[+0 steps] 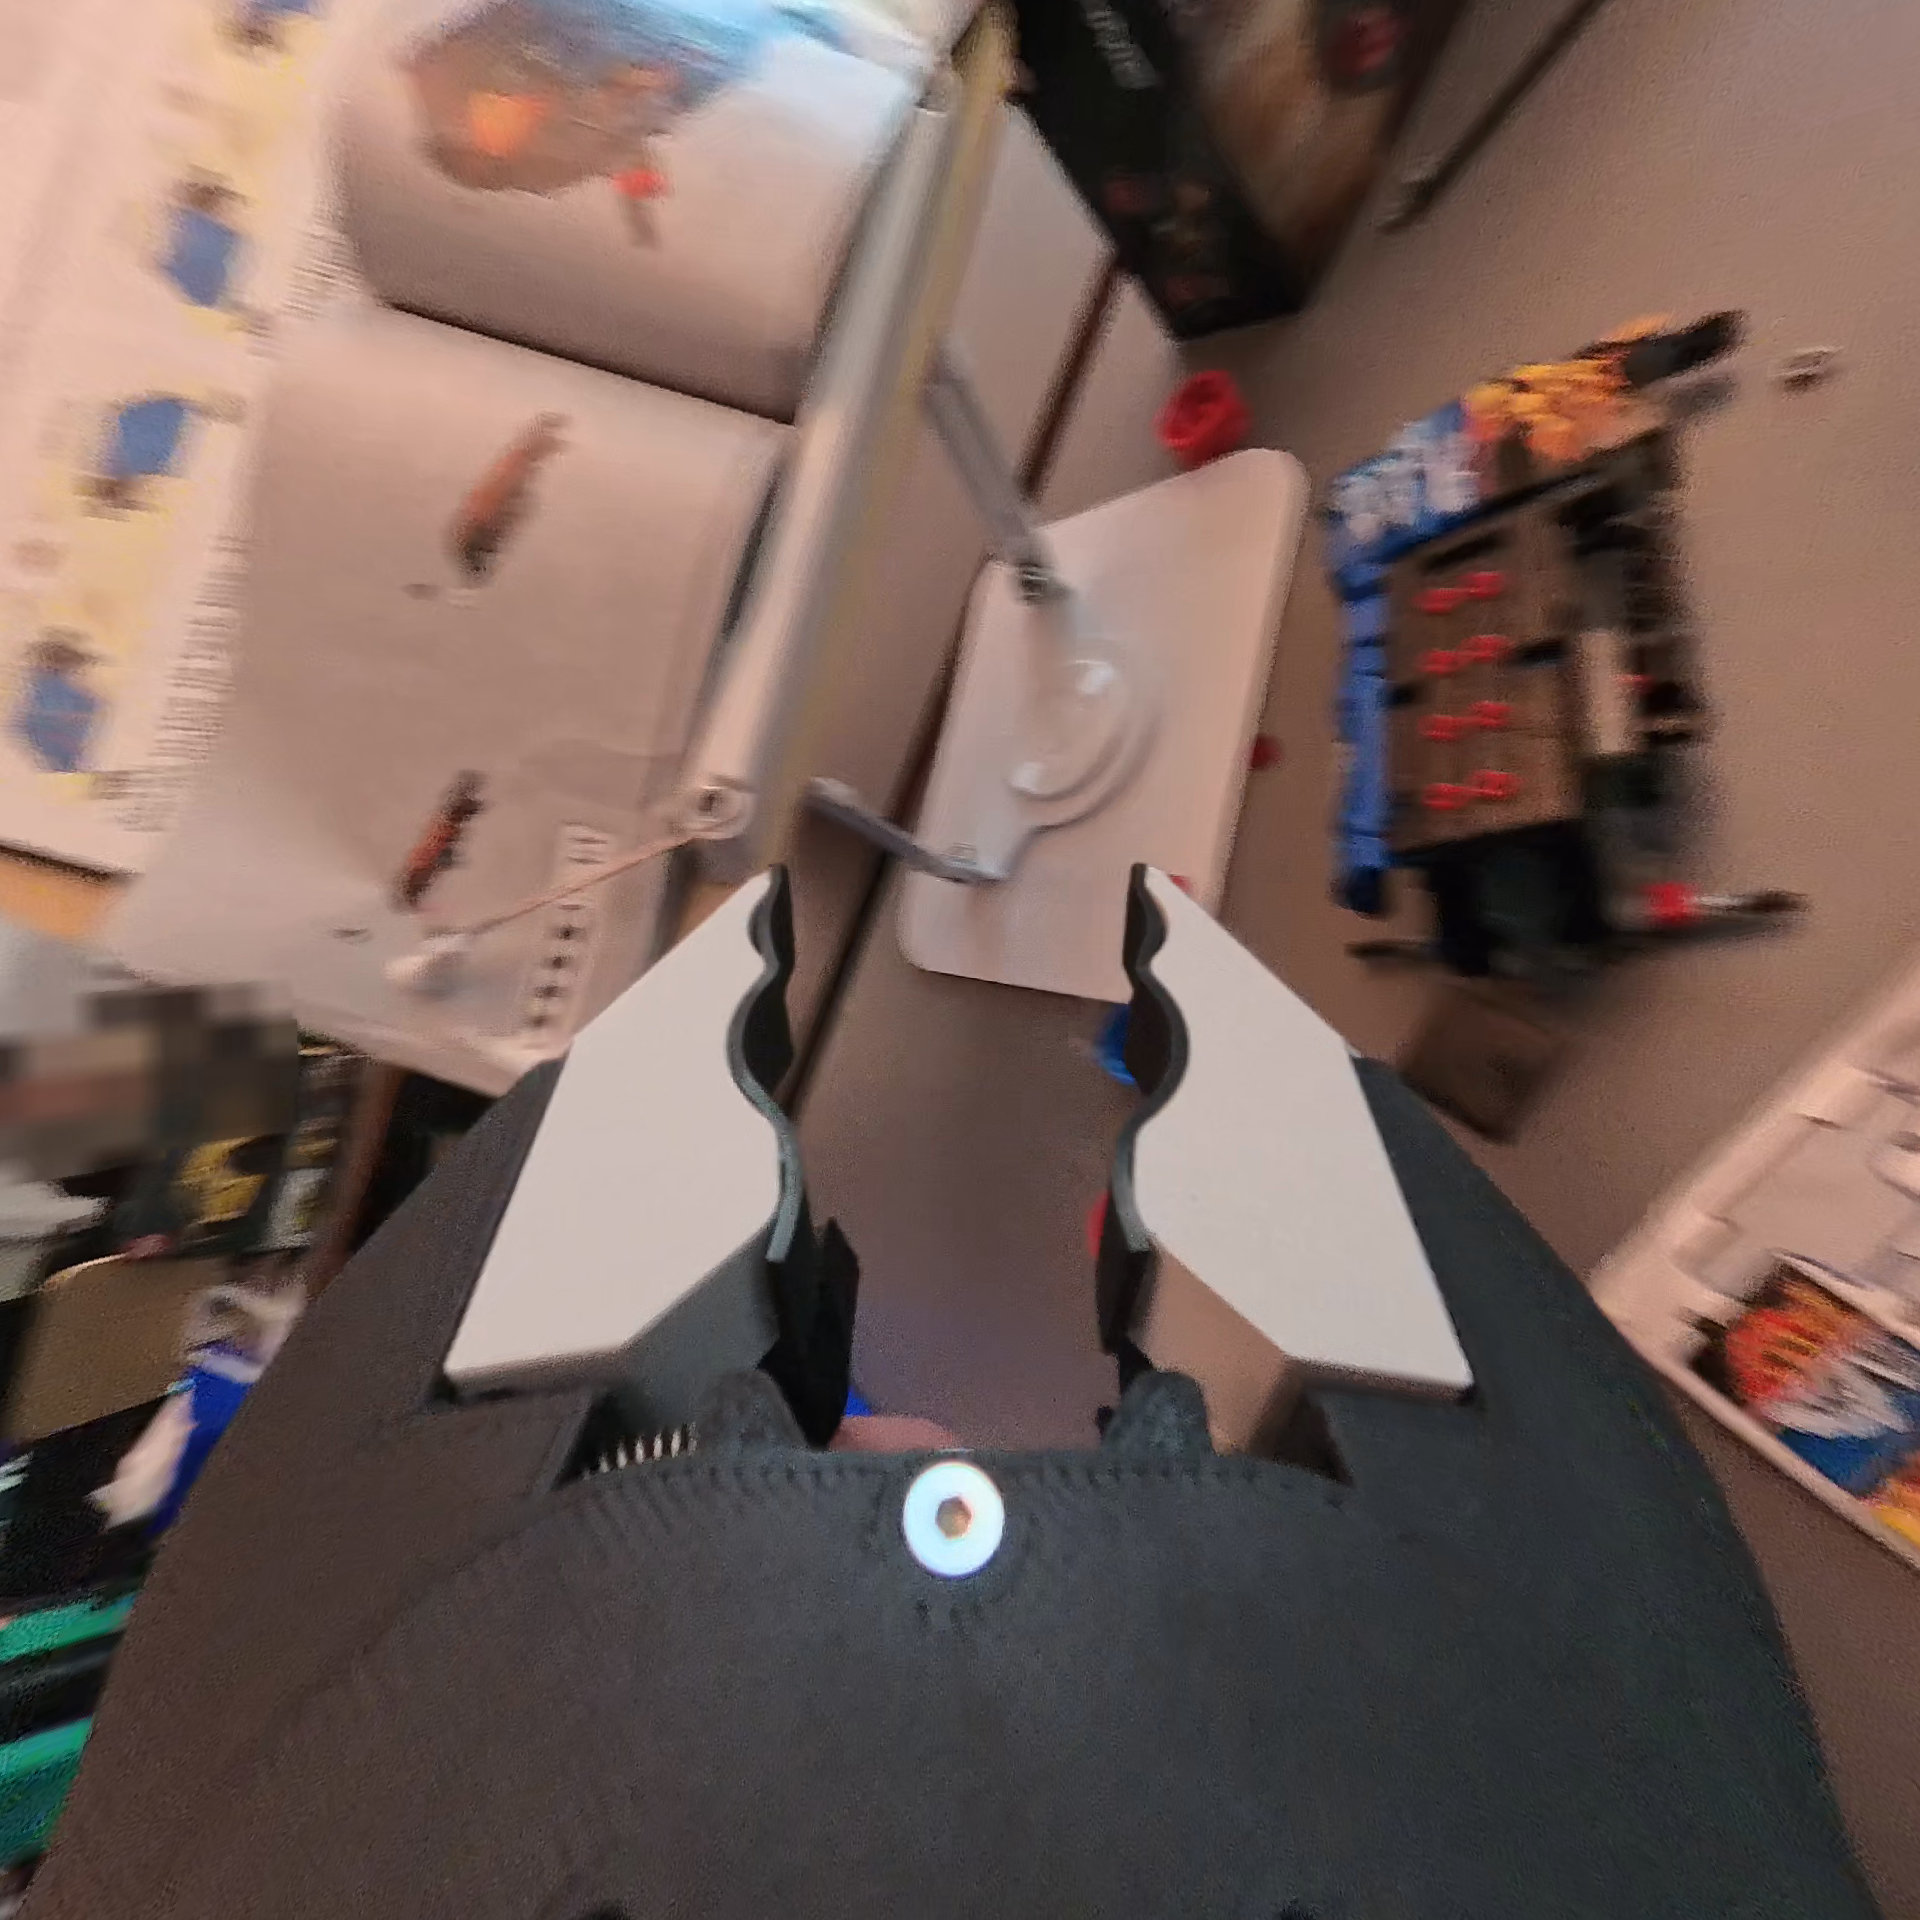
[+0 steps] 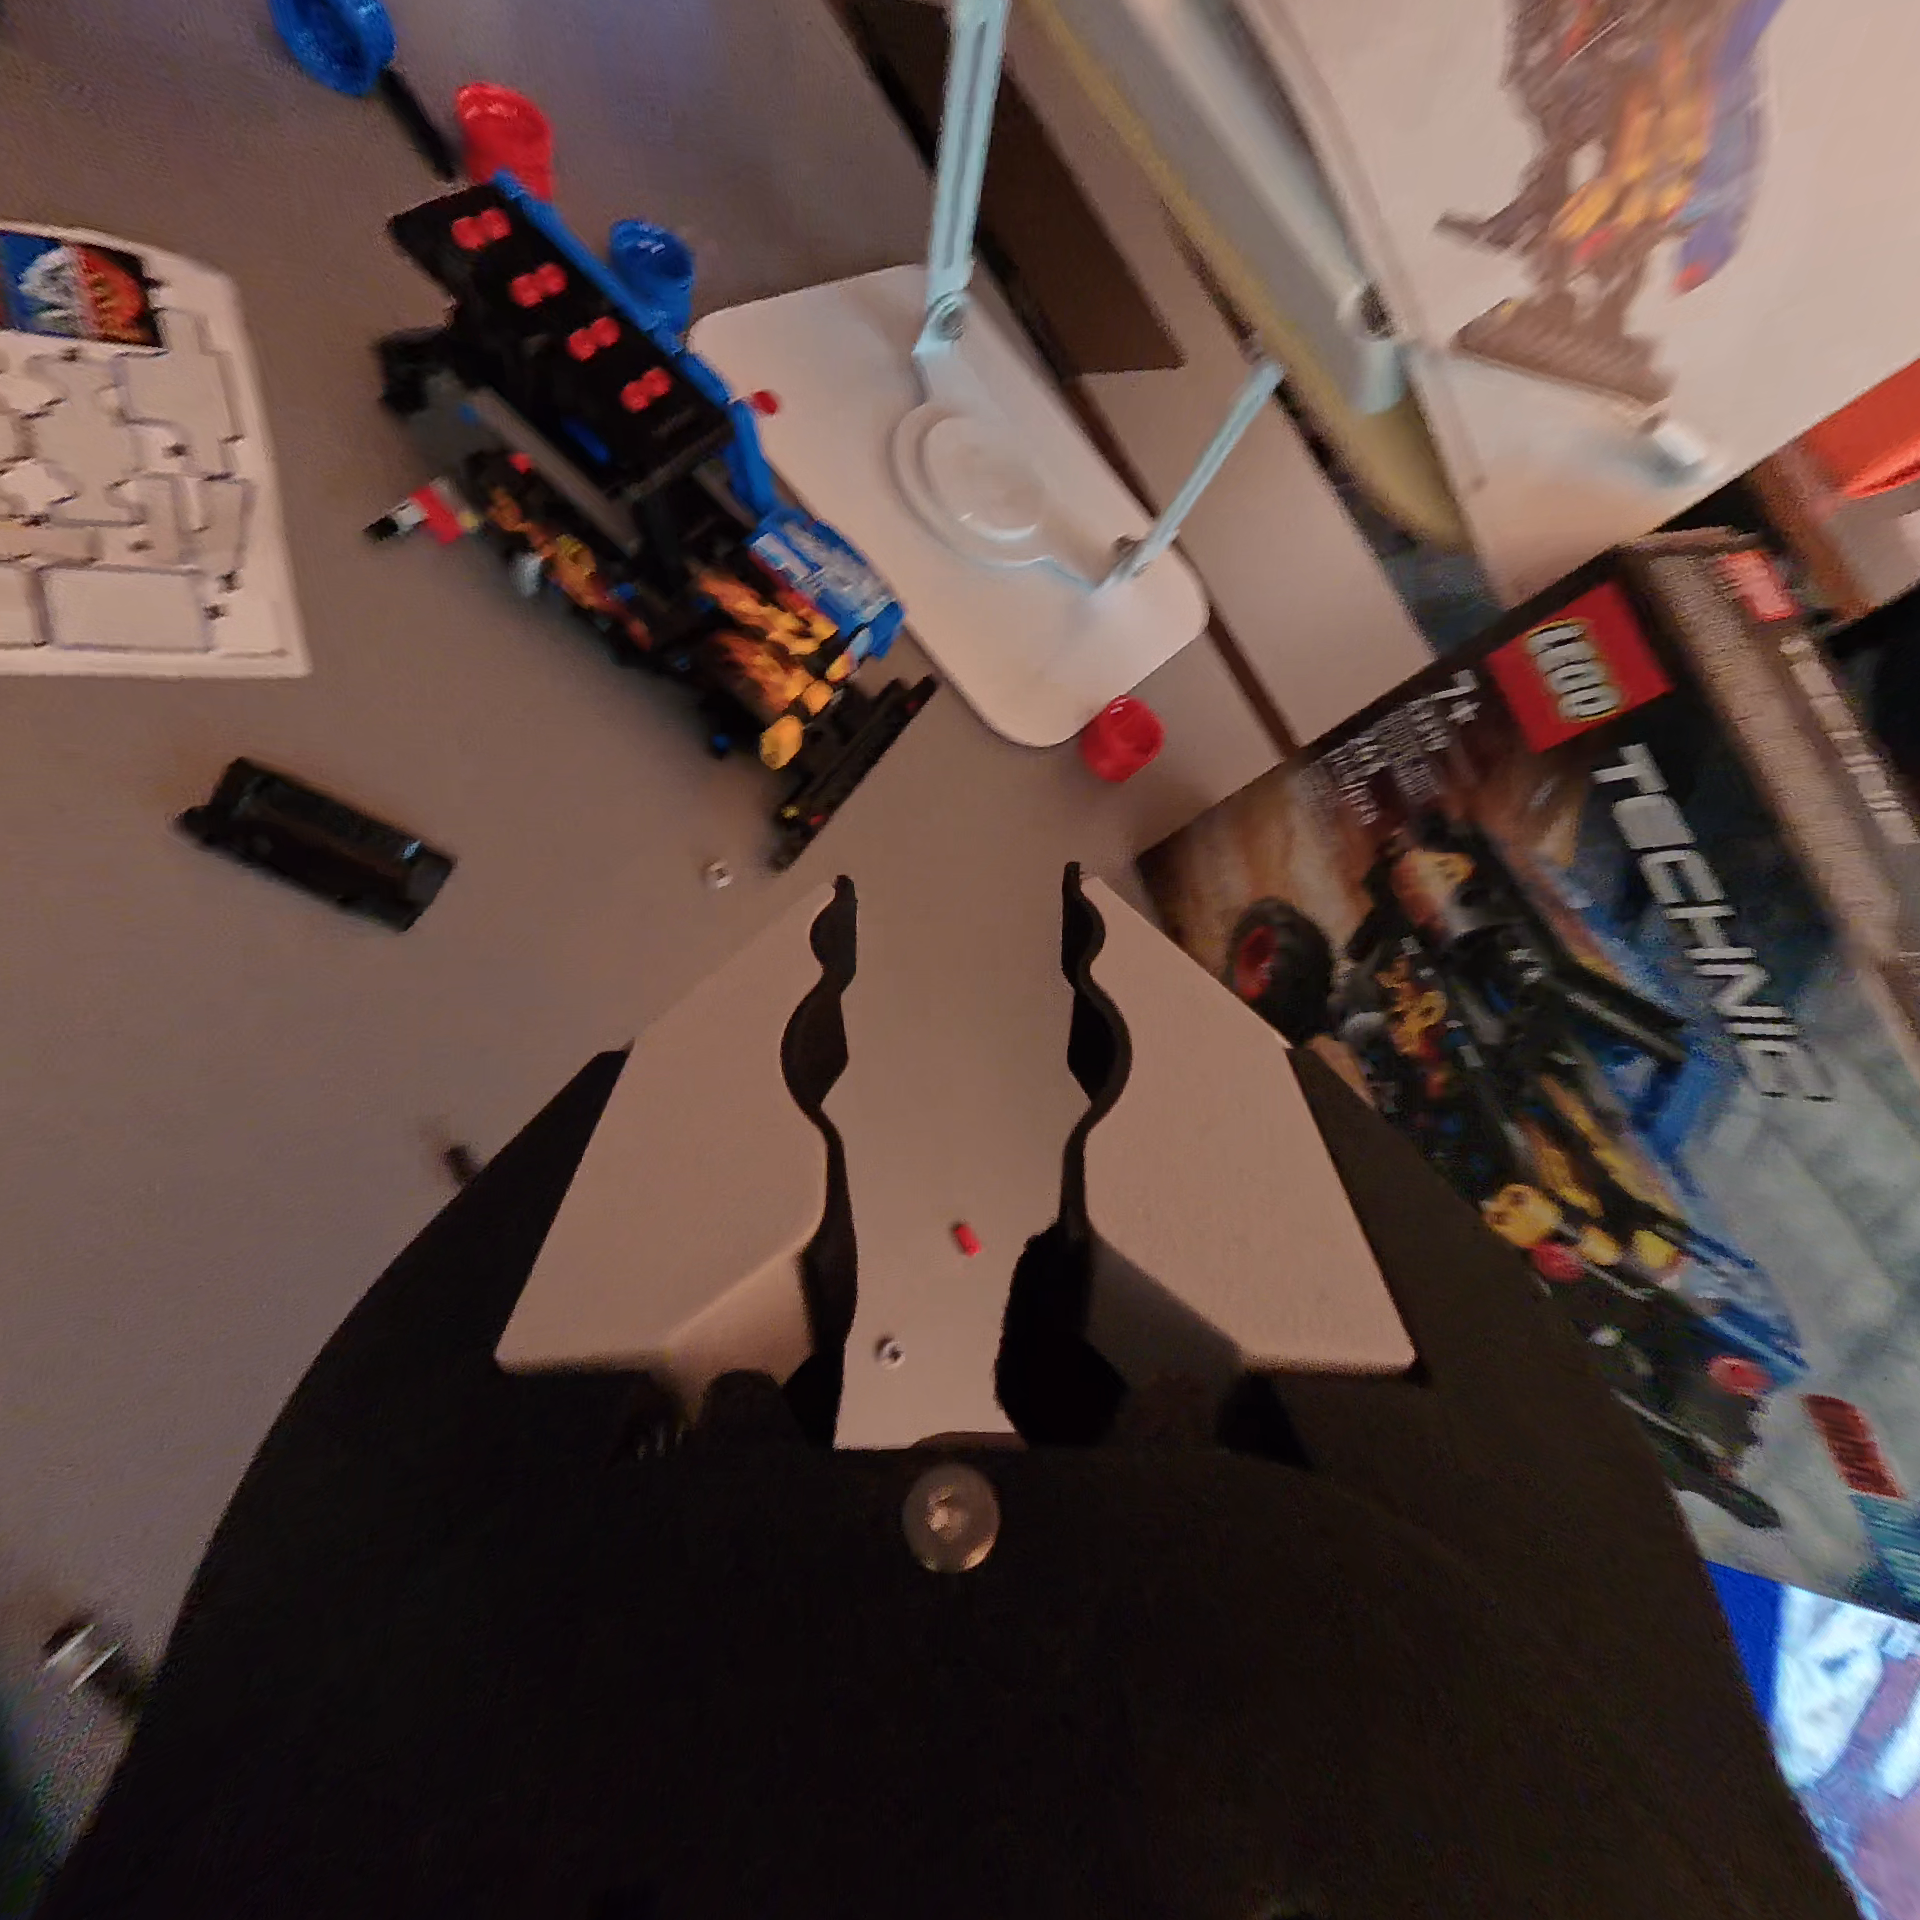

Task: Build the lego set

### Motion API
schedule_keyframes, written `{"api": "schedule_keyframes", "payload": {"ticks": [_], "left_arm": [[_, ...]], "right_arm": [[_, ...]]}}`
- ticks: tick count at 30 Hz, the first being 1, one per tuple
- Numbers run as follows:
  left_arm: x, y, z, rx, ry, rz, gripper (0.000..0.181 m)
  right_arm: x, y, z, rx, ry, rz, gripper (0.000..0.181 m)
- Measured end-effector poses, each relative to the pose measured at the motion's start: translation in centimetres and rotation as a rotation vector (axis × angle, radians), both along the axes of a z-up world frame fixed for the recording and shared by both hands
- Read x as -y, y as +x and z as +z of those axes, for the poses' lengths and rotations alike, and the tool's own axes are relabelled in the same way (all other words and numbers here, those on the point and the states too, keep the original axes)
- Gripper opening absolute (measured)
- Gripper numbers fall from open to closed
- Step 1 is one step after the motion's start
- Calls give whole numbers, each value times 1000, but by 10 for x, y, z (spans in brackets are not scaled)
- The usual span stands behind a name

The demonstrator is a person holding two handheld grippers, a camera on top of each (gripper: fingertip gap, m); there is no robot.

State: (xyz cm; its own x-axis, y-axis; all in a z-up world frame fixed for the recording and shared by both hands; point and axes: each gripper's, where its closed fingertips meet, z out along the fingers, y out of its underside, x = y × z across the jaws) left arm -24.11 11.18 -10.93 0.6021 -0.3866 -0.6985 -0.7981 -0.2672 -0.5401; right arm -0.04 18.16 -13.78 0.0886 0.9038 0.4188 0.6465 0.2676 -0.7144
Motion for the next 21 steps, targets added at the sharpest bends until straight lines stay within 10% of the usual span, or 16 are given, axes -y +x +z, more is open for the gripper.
{"api": "schedule_keyframes", "payload": {"ticks": [9, 21], "left_arm": [[23, 42, -104, 195, -393, -62, 80], [9, 80, -116, 432, -472, -80, 73]], "right_arm": [[31, 21, -36, 93, -125, 76, 38], [90, 86, -96, 323, -311, 207, 30]]}}
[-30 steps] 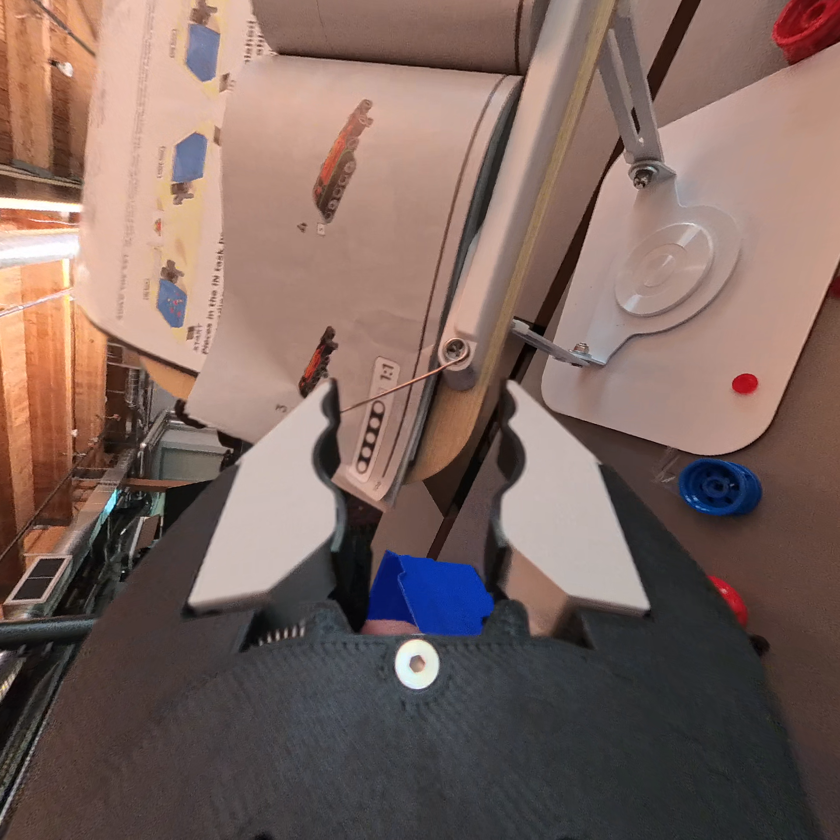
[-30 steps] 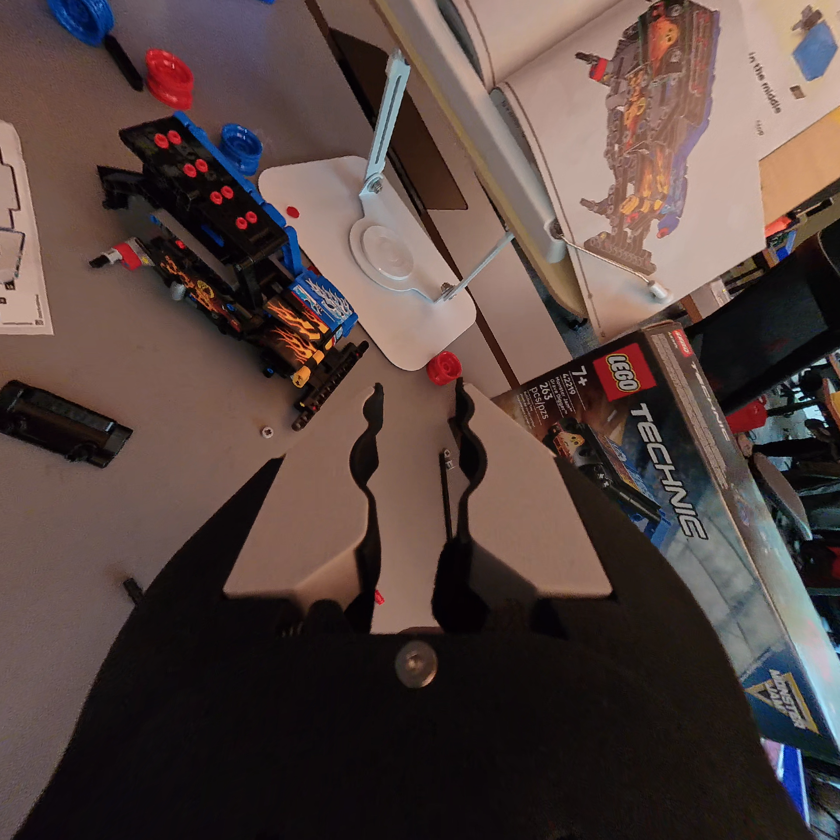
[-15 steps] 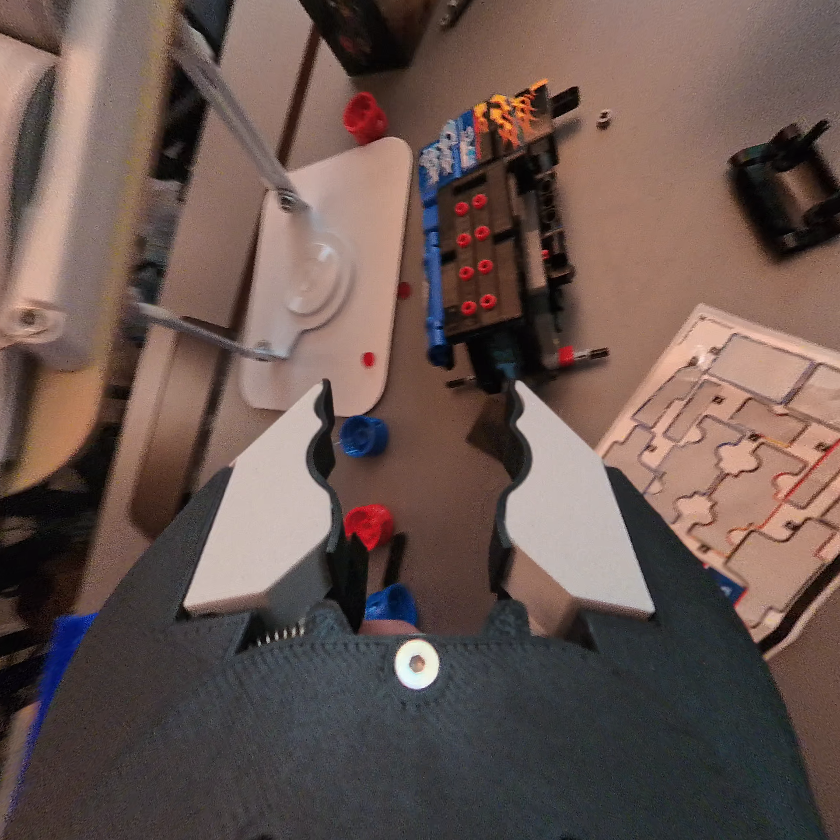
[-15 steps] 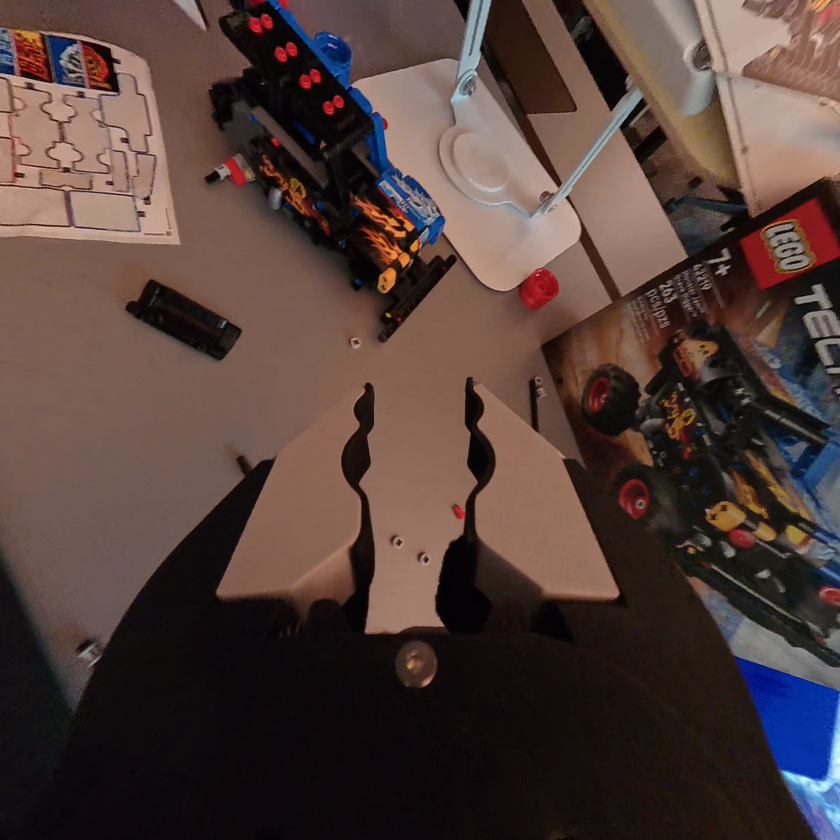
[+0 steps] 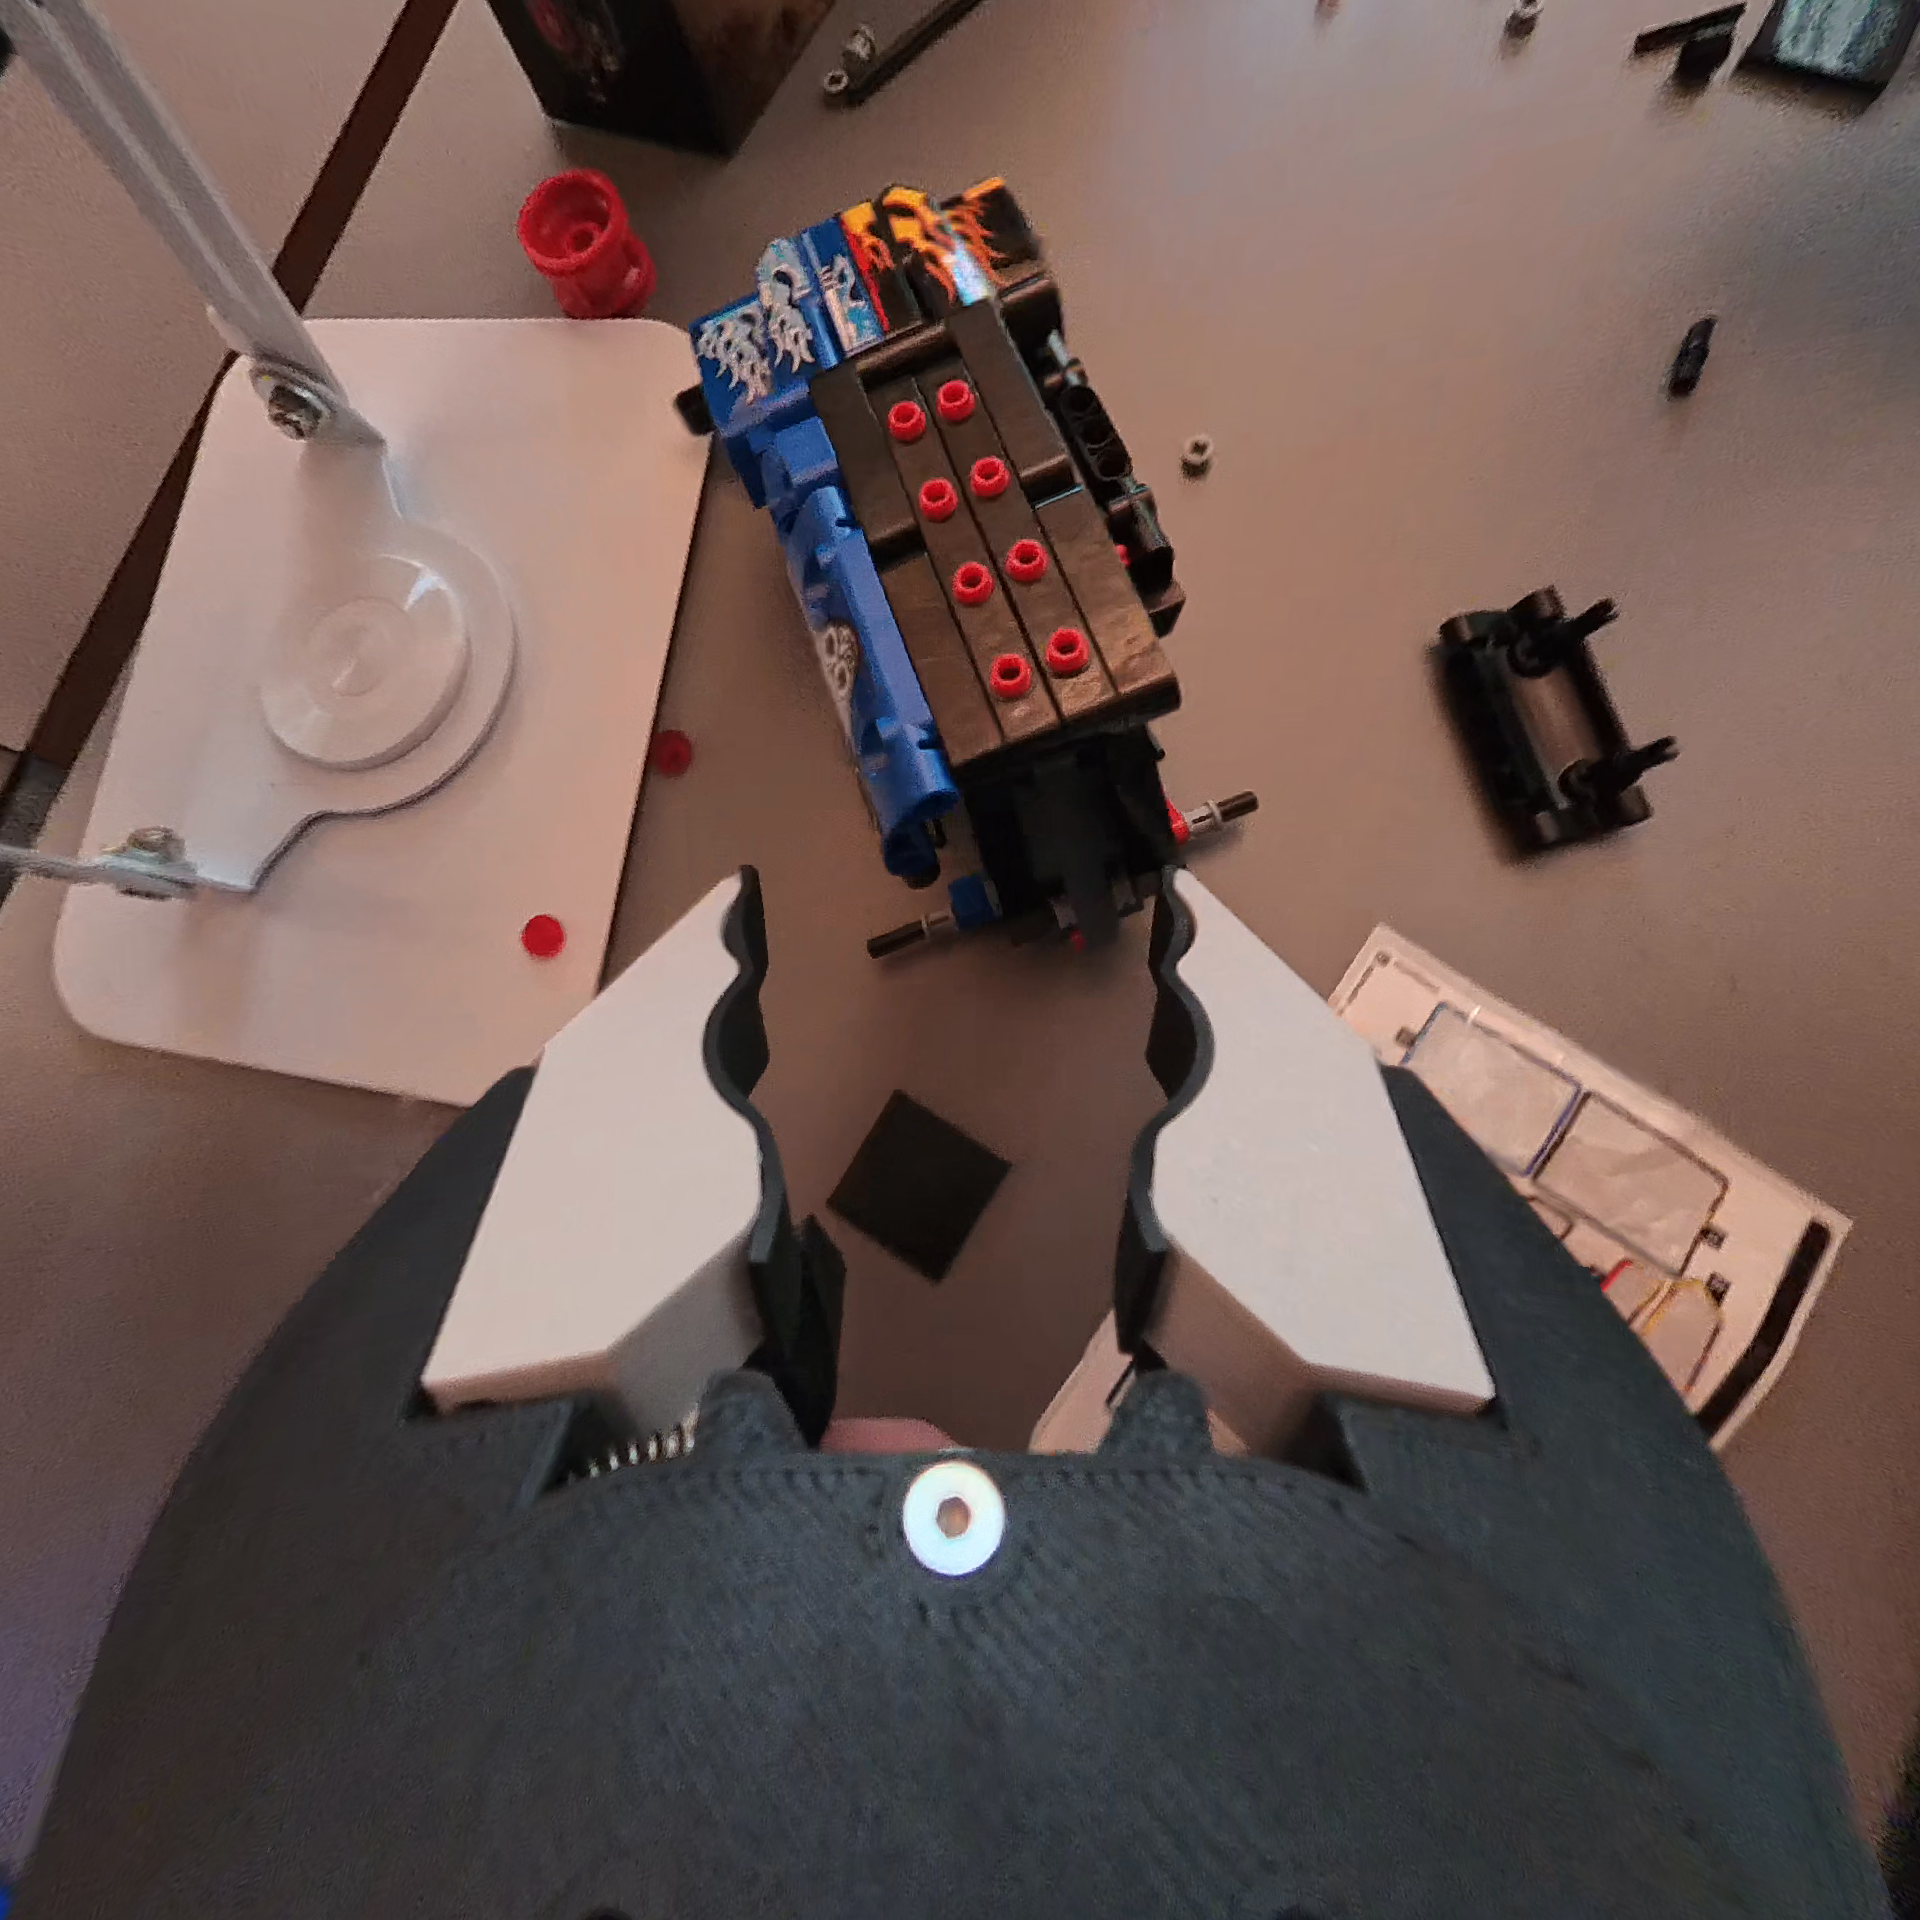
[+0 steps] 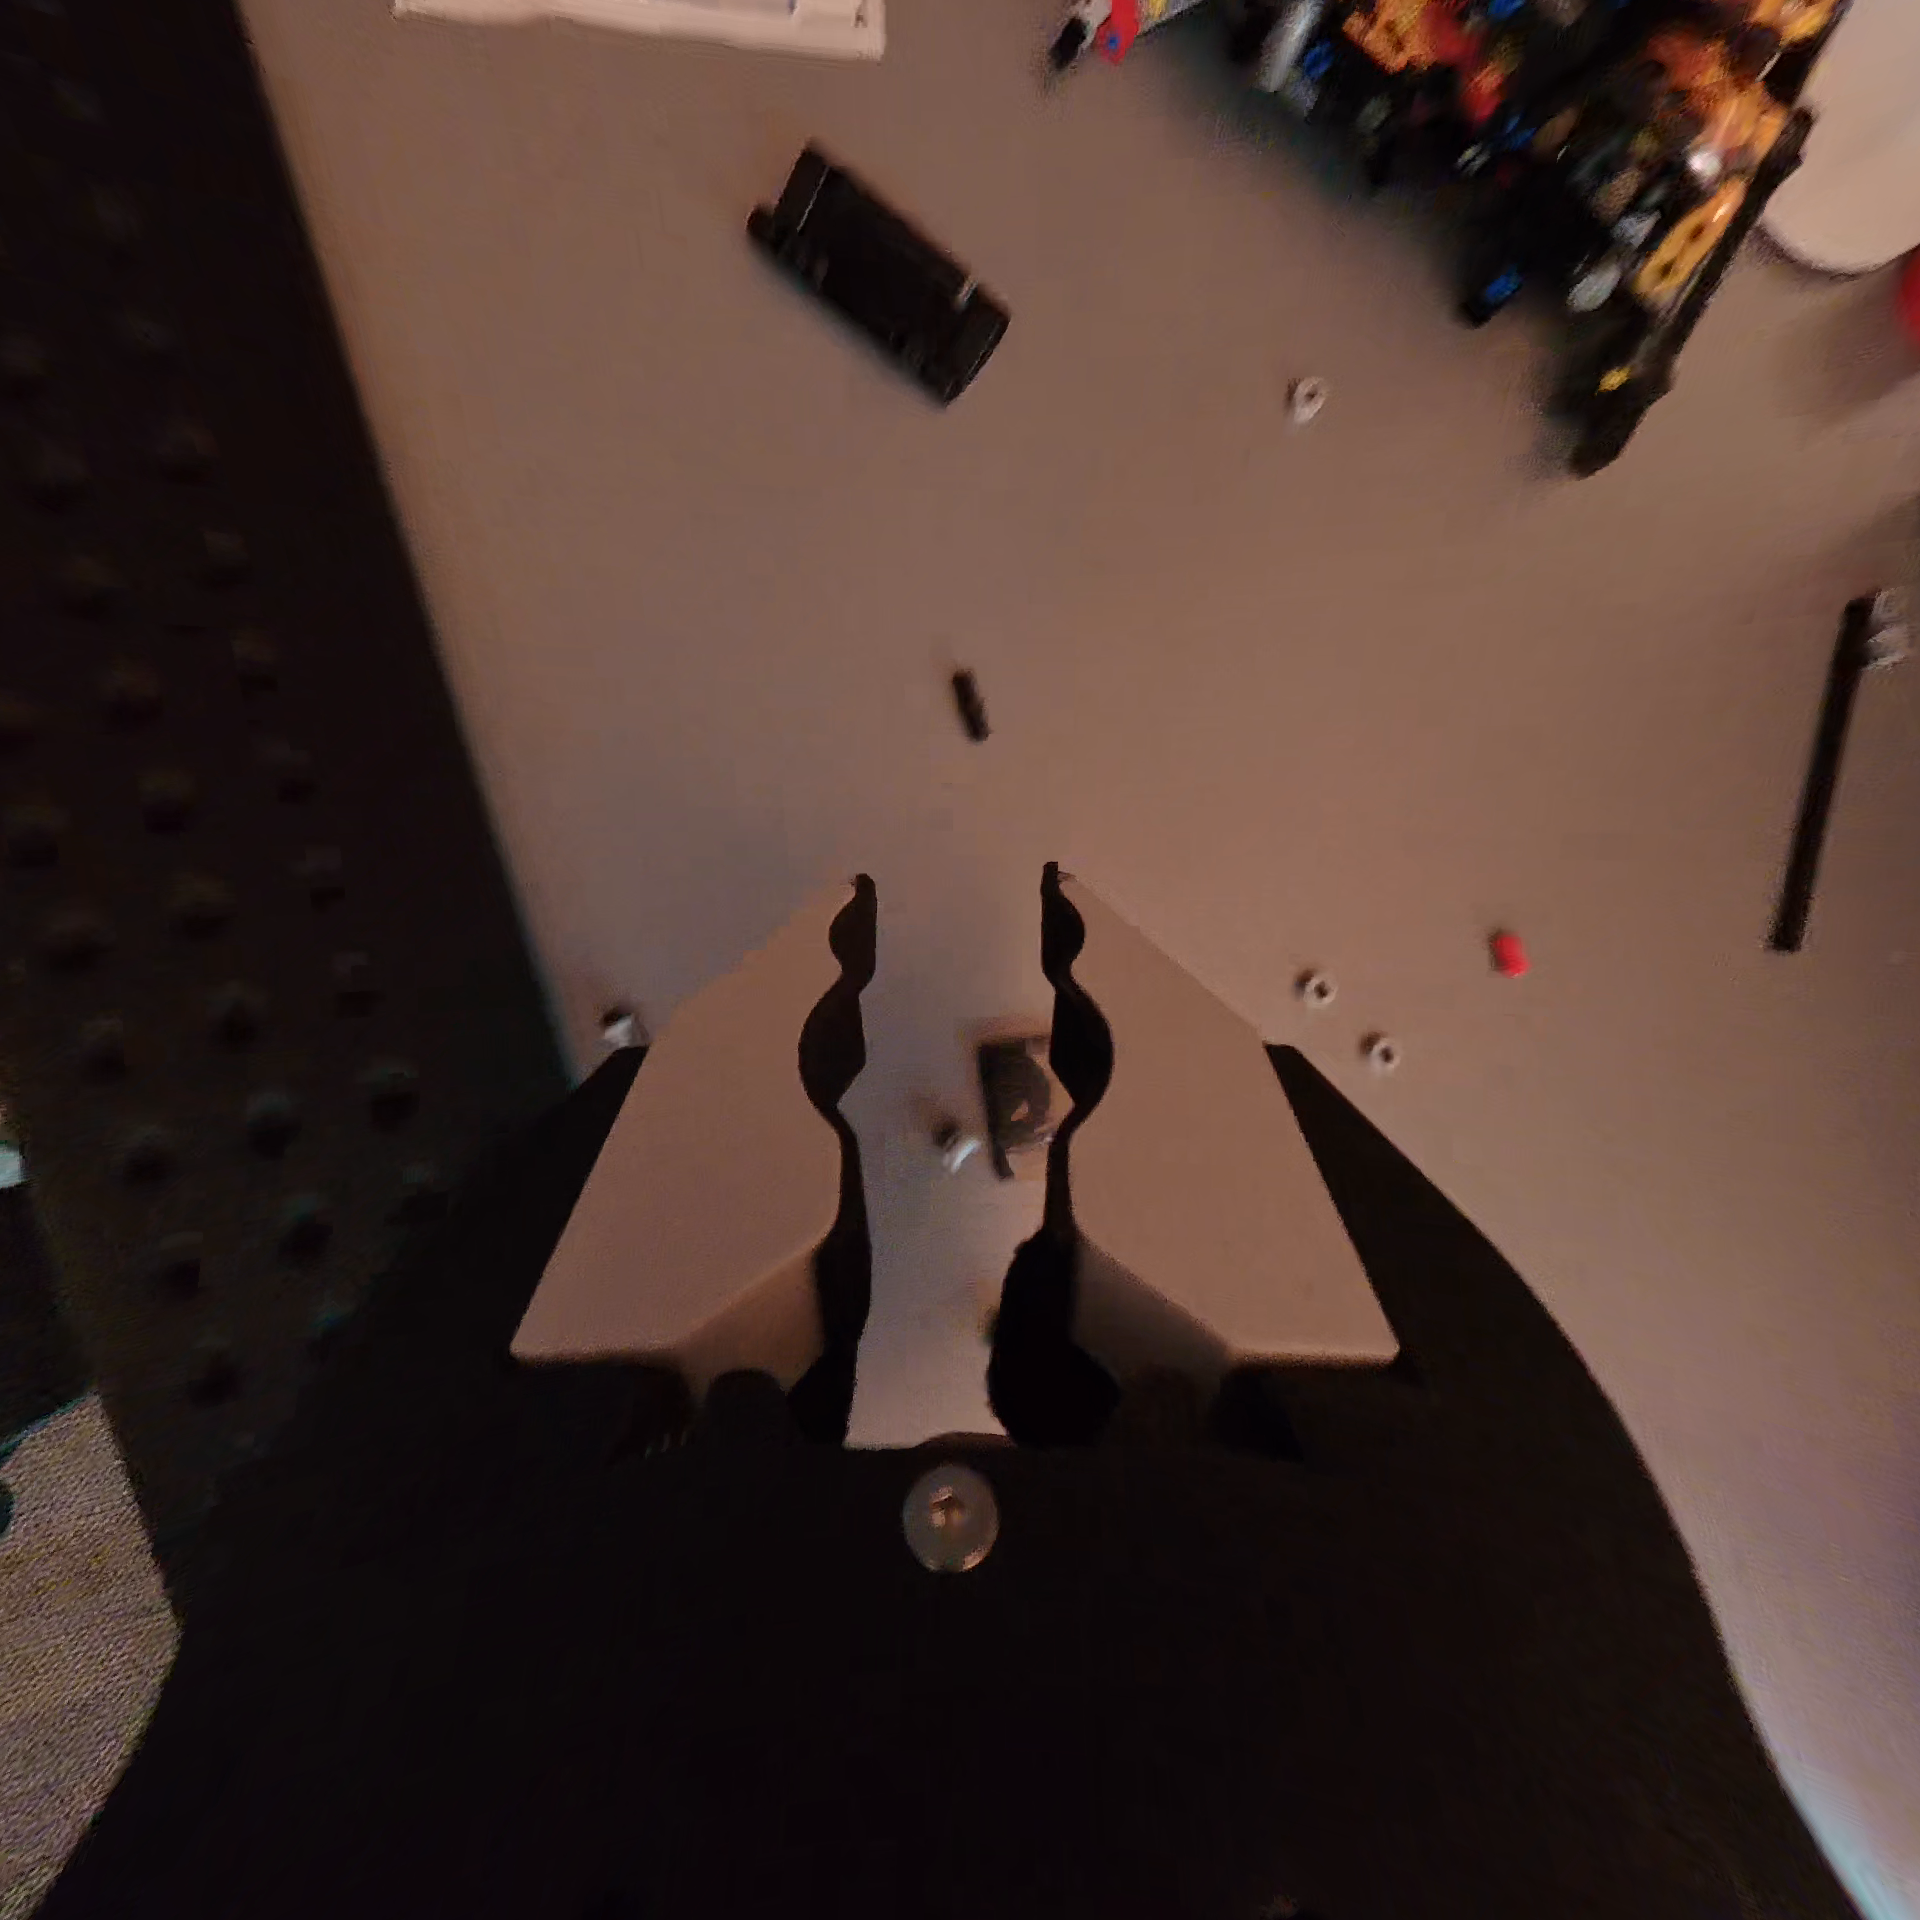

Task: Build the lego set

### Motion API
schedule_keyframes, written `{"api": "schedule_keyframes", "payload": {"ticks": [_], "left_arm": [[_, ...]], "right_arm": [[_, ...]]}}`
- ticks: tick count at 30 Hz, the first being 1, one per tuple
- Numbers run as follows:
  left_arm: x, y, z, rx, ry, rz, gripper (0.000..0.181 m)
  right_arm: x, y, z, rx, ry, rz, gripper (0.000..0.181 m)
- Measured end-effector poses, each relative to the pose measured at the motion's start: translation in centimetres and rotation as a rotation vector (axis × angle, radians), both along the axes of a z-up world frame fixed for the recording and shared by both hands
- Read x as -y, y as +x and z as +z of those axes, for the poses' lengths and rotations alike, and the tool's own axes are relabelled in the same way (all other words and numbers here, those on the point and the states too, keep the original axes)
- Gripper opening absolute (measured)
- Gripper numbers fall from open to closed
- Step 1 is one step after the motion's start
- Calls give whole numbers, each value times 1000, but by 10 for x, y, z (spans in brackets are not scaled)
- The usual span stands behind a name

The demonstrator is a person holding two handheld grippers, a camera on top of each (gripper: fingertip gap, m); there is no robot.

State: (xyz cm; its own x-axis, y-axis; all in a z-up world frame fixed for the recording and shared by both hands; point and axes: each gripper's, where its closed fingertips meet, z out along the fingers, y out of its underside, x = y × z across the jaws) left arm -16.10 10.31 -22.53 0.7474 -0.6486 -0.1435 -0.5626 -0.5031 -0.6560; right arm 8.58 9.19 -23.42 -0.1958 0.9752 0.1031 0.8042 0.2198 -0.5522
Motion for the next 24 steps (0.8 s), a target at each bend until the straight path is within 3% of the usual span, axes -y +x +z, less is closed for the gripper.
{"api": "schedule_keyframes", "payload": {"ticks": [8, 10, 14, 15, 17, 19, 21, 24], "left_arm": [[-9, 35, -4, 115, -13, -6, 46], [-10, 41, -3, 109, 7, -20, 30], [-11, 57, -5, 98, 22, -43, 31], [-12, 59, -4, 100, 29, -31, 40], [-17, 64, 0, 114, 25, 17, 76], [-21, 76, 6, 158, 38, 61, 90], [-28, 82, 2, 118, 57, 108, 90], [-42, 77, 1, 91, 126, 211, 68]], "right_arm": [[10, 46, -4, -27, -16, -56, 28], [9, 53, -4, -44, -15, -68, 28], [-4, 61, -1, -81, -3, -136, 30], [-7, 63, 0, -88, -1, -150, 30], [-11, 66, 0, -96, 10, -164, 30], [-14, 67, 1, -110, 19, -178, 30], [-16, 66, 3, -138, 22, -192, 30], [-18, 65, 3, -163, 24, -211, 30]]}}
